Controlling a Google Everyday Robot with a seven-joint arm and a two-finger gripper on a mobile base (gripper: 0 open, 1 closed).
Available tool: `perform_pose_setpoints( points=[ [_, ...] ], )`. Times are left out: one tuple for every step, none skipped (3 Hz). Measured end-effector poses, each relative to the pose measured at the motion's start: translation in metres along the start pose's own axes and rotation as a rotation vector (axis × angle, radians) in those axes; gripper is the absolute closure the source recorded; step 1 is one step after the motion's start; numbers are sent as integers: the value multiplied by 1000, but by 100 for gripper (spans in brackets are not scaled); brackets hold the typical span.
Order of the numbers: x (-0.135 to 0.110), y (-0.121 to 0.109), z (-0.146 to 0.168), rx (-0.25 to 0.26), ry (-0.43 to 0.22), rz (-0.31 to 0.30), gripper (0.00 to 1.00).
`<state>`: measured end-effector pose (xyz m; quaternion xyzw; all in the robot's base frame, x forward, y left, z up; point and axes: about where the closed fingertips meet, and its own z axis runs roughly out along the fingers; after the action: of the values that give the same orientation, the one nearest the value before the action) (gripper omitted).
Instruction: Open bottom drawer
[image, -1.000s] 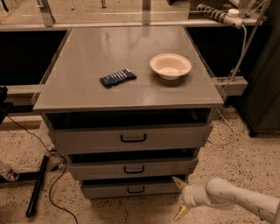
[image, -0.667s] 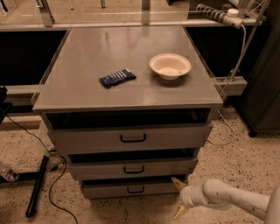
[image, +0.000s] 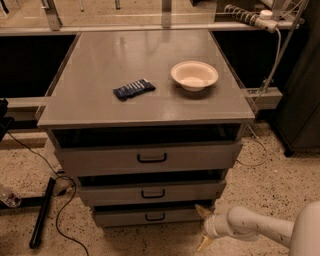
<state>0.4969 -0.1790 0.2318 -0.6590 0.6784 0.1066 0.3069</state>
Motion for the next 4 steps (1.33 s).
perform_pose_setpoints(
  points=[
    [-4, -8, 9, 8, -9, -22, 0],
    [-4, -19, 22, 10, -12, -33, 0],
    [1, -23, 35, -1, -10, -26, 0],
    [7, -28, 47, -6, -5, -22, 0]
  ],
)
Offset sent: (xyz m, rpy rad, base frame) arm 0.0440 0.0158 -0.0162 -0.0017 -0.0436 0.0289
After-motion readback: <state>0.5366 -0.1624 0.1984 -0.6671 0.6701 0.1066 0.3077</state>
